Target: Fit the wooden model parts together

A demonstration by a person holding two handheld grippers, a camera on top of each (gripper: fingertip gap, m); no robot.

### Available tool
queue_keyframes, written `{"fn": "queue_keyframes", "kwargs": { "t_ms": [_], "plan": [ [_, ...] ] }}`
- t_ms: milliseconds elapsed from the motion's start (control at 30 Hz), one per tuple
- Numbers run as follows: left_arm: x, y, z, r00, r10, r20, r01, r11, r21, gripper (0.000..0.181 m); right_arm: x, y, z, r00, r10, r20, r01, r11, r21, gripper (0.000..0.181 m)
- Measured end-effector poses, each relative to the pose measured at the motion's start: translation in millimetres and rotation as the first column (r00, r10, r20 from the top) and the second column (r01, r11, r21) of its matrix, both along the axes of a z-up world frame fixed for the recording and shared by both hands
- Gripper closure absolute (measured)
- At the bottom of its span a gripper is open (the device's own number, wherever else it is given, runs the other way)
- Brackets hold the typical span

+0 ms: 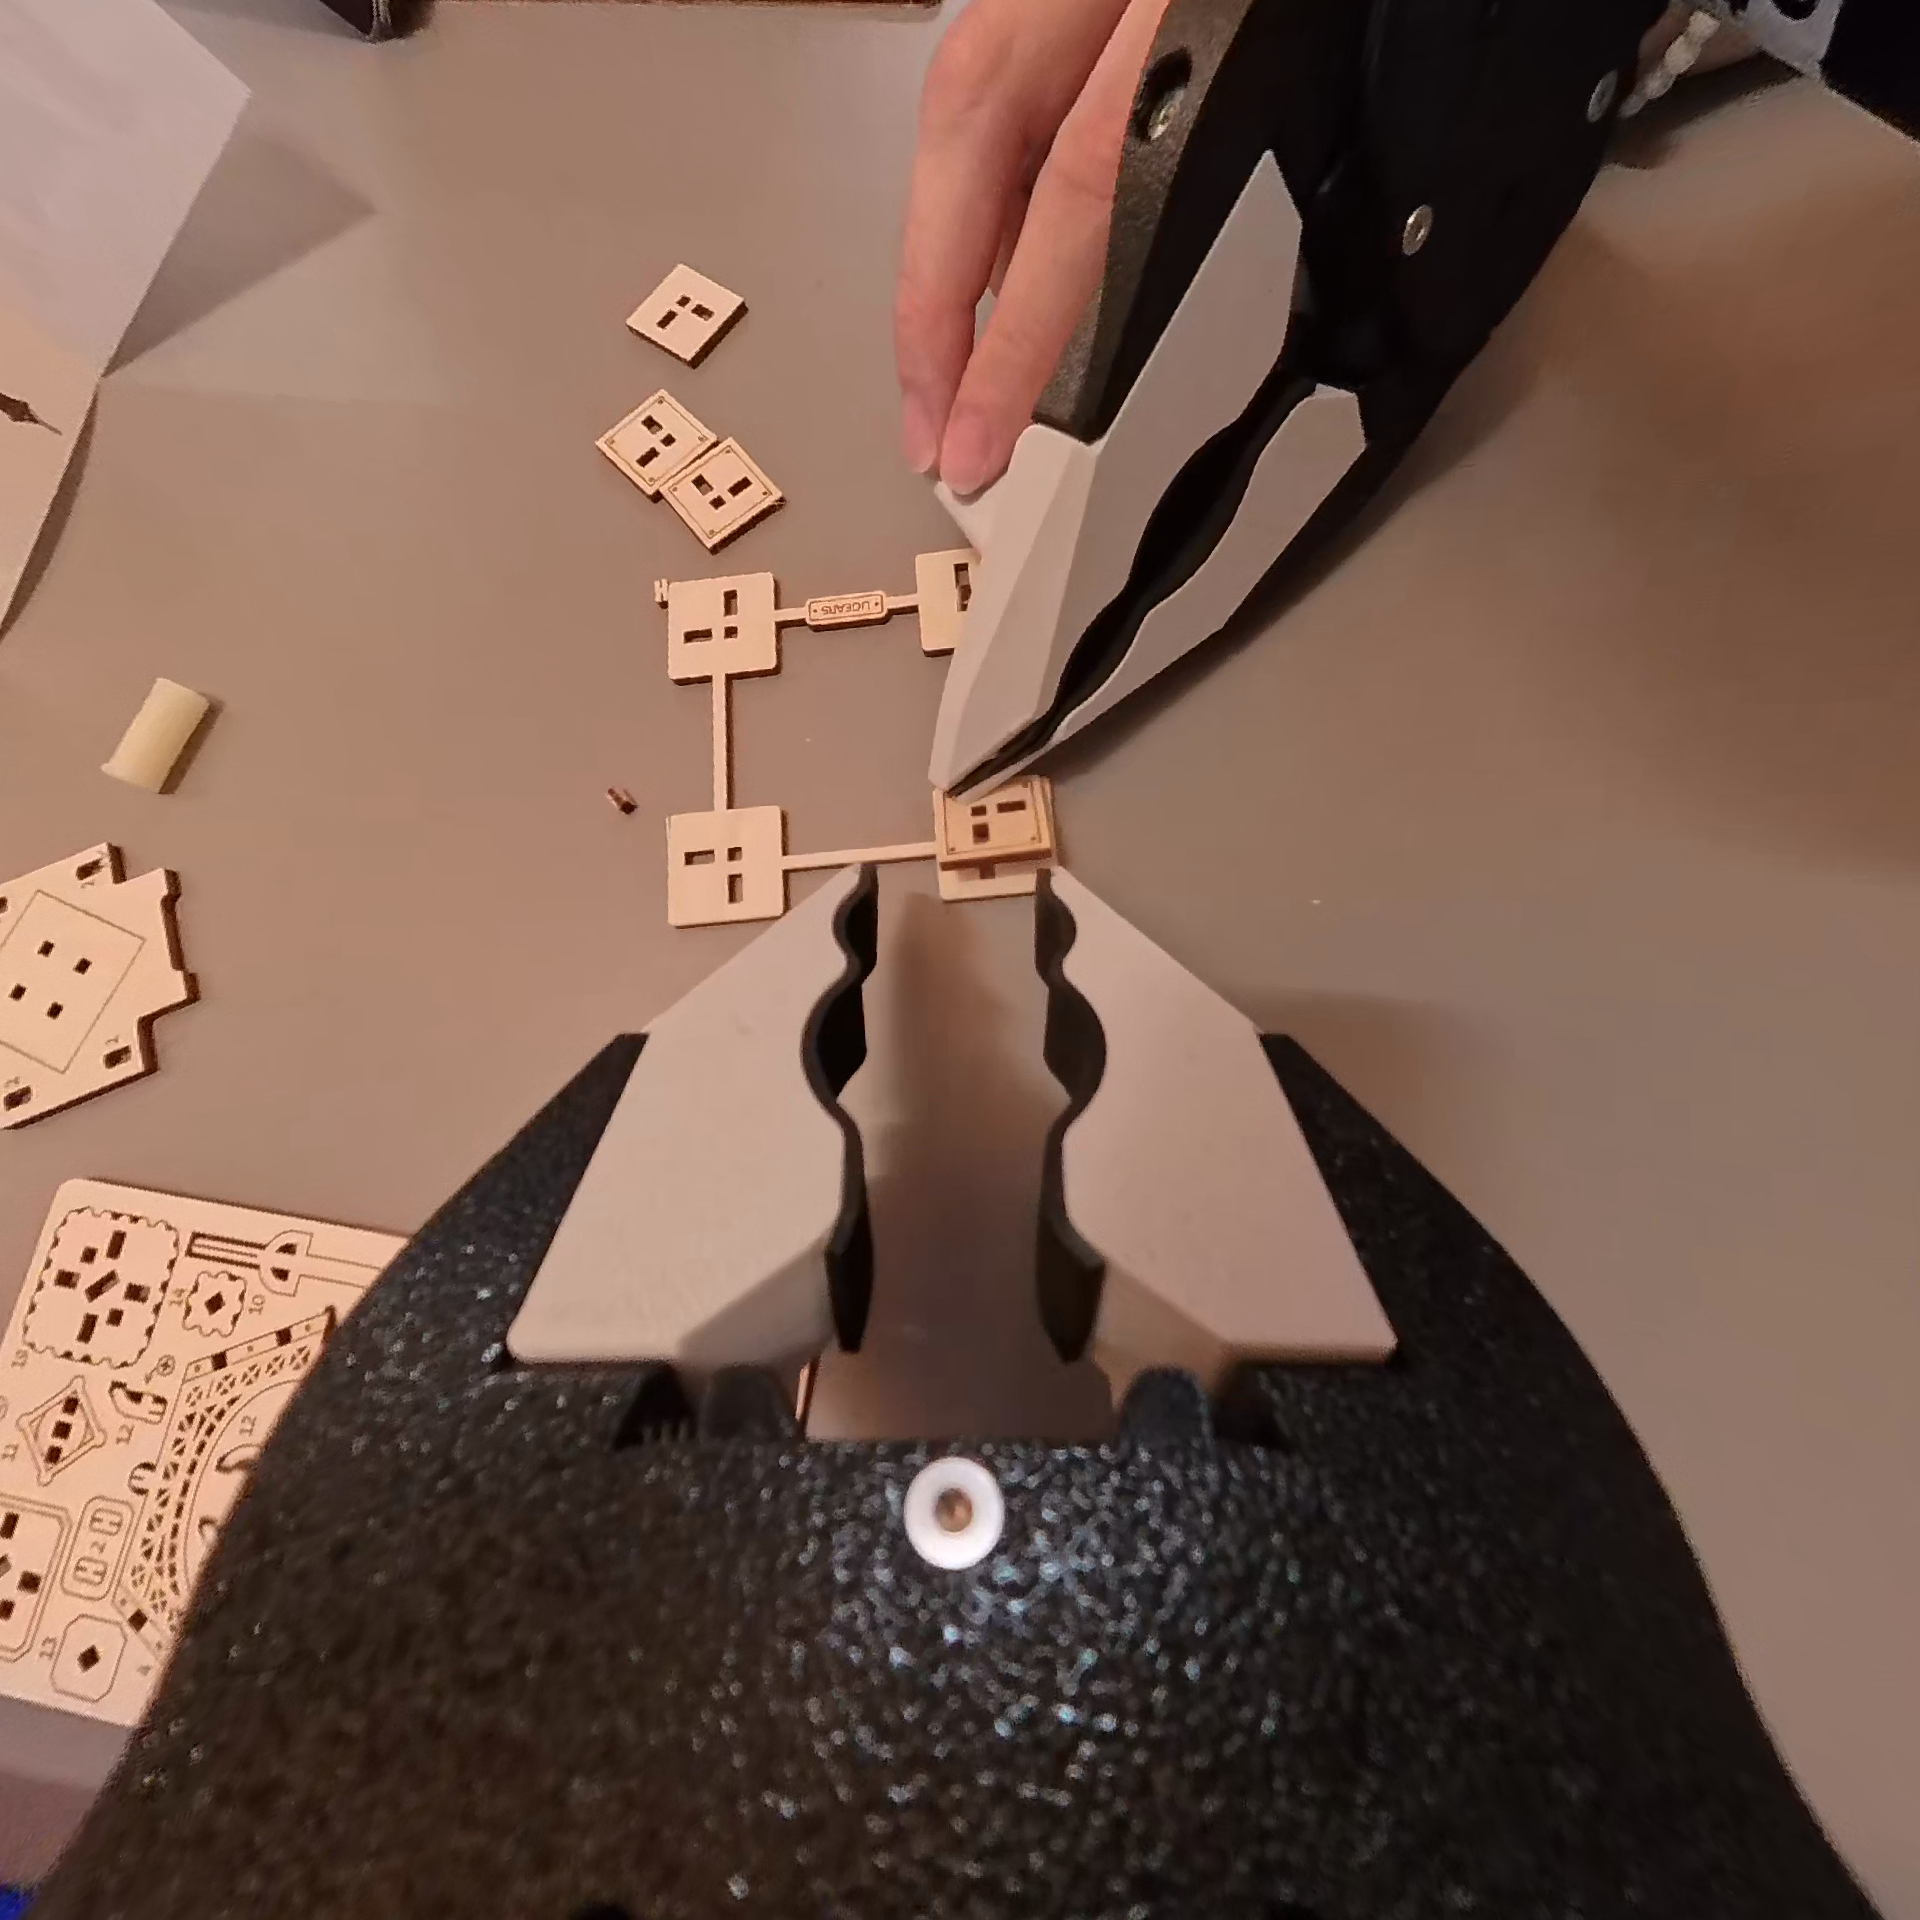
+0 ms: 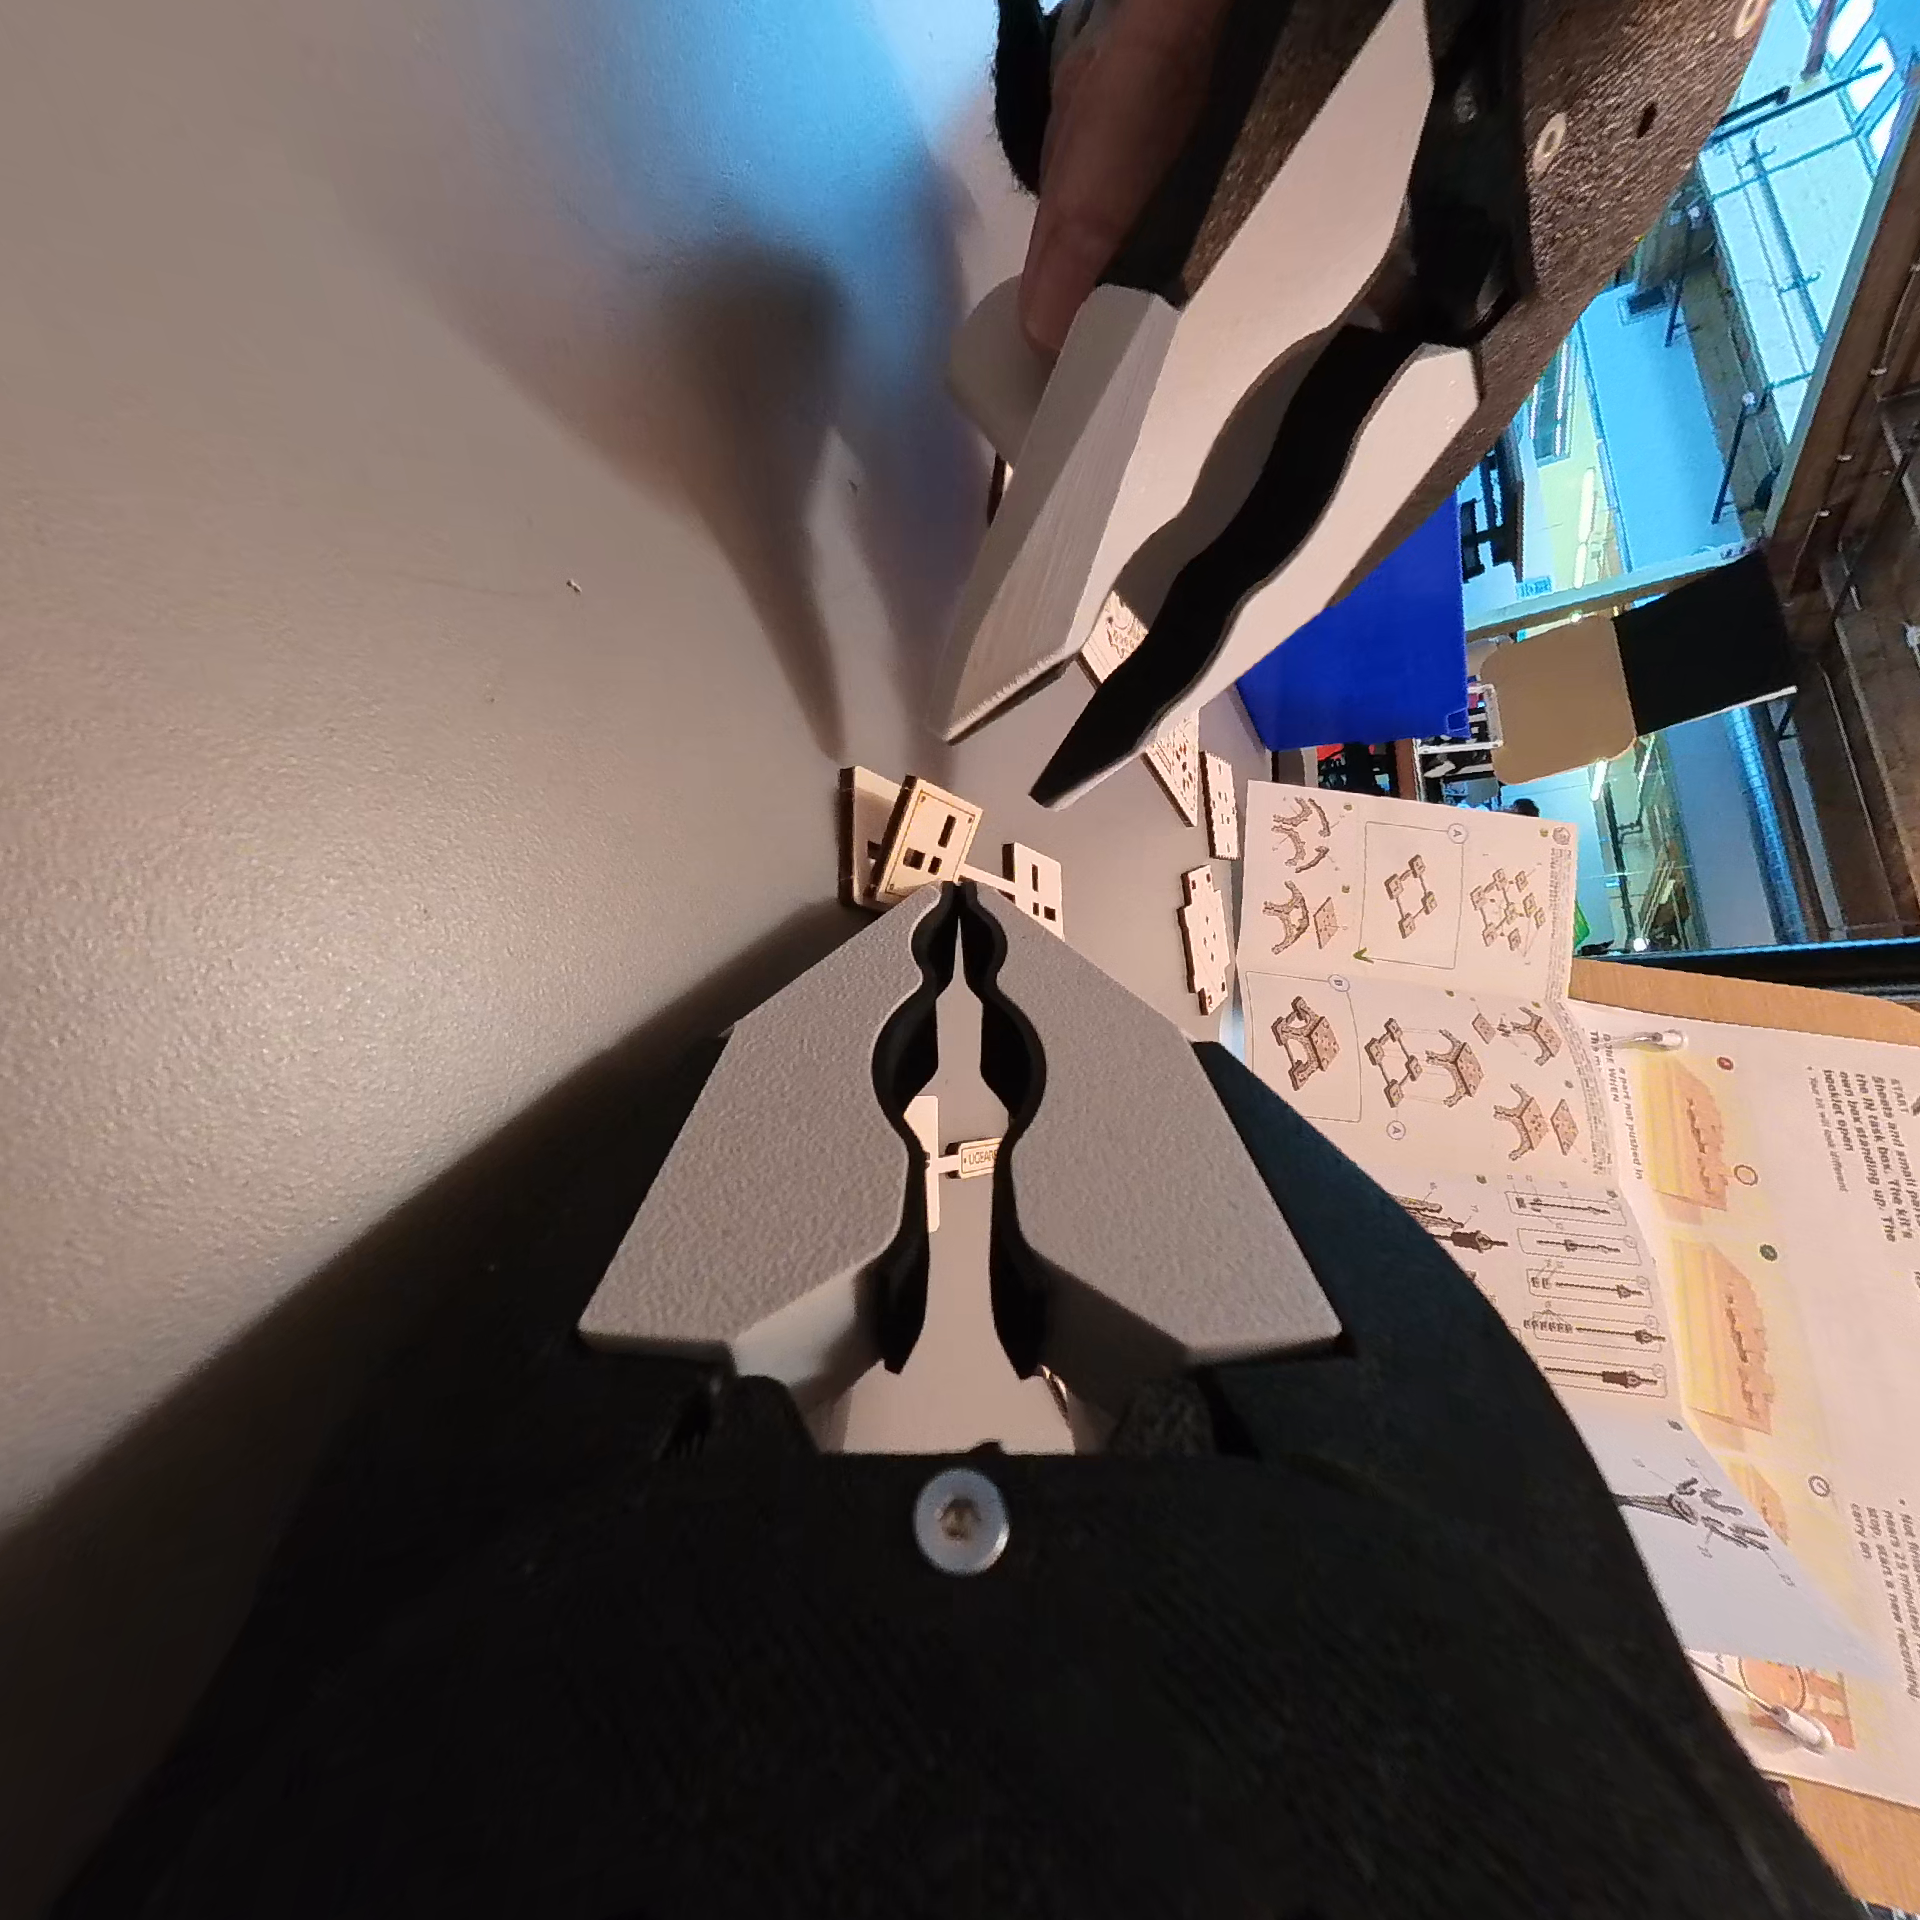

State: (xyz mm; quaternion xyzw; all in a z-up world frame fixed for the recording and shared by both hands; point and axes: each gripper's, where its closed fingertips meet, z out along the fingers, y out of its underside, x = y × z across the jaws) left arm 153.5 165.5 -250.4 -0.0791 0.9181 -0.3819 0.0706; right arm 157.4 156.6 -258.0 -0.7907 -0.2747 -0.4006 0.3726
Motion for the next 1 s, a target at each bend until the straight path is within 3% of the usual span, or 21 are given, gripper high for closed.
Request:
{"fn": "queue_keyframes", "kwargs": {
  "t_ms": [433, 1000],
  "plan": [
    [0, -2, -4, 1.000, -0.001, 0.004, 0.001, 1.000, 0.009, 0.146, 11, -10, 7, 1.000, 0.003, -0.001, -0.003, 1.000, 0.004, 0.181],
    [-5, -2, -7, 1.000, -0.017, 0.019, 0.016, 0.997, 0.074, 0.149, 21, -14, 10, 1.000, 0.003, 0.005, -0.003, 1.000, -0.001, 0.181]
  ]
}}
